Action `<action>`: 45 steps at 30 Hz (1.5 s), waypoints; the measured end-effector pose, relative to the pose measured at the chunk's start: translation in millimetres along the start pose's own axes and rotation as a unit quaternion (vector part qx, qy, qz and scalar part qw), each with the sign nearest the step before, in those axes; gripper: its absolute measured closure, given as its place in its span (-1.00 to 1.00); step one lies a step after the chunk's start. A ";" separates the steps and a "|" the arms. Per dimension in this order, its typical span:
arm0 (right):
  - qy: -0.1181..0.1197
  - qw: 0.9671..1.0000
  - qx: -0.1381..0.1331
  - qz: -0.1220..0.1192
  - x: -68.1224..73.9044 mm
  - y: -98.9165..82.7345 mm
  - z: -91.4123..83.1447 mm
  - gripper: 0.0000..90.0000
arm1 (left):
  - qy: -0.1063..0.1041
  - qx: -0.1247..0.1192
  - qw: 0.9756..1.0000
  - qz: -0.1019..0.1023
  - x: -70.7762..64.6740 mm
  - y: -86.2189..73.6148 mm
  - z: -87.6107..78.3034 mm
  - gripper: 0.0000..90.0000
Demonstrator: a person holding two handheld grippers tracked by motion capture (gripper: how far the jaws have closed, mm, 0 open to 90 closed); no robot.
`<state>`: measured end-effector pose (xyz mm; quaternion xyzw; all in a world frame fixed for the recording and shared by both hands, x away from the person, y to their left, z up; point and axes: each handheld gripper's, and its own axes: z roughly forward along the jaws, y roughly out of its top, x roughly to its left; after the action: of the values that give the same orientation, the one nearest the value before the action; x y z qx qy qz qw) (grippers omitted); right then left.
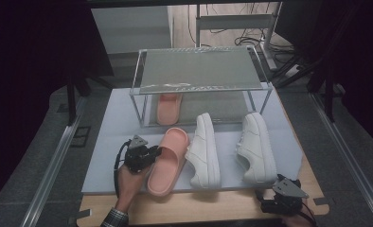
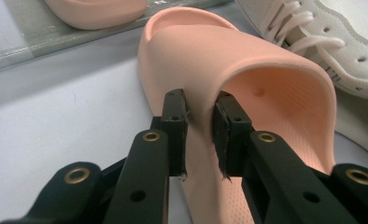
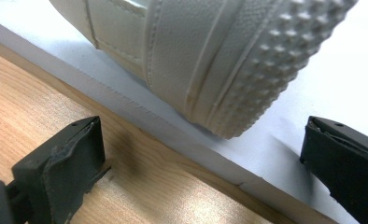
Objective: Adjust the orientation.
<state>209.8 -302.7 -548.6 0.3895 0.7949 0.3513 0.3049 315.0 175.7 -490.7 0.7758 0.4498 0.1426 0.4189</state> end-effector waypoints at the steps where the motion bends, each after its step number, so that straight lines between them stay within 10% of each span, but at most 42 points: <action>1: 0.000 1.000 0.000 0.000 0.1 0.0 0.0 -1.00 | 0.001 -0.001 1.000 -0.003 0.0 0.2 0.0 0.71; 19: 0.001 1.000 0.001 0.002 0.2 0.0 -0.1 -1.00 | 0.024 -0.004 1.000 -0.006 4.2 8.3 -8.4 0.82; 45: 0.001 1.000 0.000 0.002 0.1 -0.2 -0.1 -1.00 | 0.070 -0.038 0.997 -0.006 5.7 69.2 13.5 0.84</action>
<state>209.6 -302.7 -548.8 0.3905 0.7943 0.3523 0.3040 366.2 156.4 -446.0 0.7450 0.4767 0.2113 0.4160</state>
